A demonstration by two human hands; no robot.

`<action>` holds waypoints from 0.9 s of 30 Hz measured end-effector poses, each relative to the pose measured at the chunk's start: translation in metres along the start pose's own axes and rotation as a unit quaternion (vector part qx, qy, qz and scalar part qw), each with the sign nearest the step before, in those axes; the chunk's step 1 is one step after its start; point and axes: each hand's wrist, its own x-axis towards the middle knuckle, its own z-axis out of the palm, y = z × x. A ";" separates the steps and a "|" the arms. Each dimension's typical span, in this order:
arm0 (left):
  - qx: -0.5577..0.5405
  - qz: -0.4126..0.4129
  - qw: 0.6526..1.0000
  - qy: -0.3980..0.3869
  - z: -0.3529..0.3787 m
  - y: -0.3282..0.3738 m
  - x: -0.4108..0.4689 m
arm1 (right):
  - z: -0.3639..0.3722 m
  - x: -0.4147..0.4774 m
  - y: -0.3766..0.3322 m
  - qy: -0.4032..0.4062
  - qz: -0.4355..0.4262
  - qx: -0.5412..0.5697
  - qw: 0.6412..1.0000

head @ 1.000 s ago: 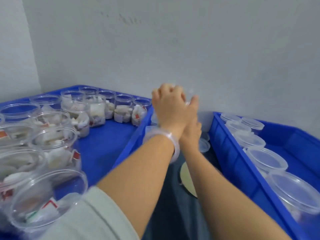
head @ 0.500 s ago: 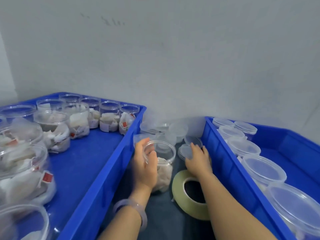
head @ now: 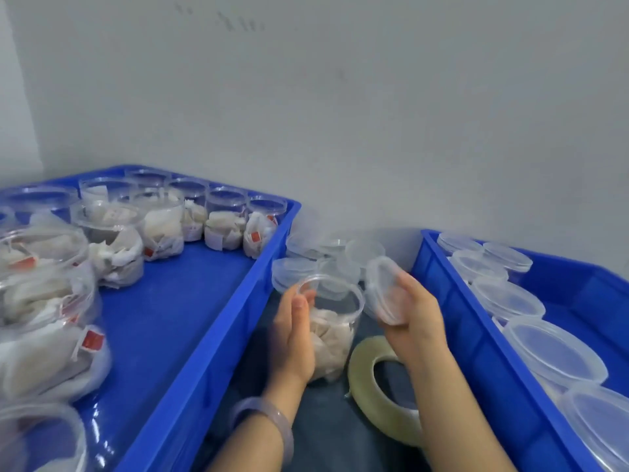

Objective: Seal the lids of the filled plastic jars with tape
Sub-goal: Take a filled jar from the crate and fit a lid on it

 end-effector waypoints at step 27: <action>-0.013 -0.045 0.998 0.043 0.000 0.000 0.003 | 0.054 -0.037 -0.012 -0.219 -0.173 -0.287 0.917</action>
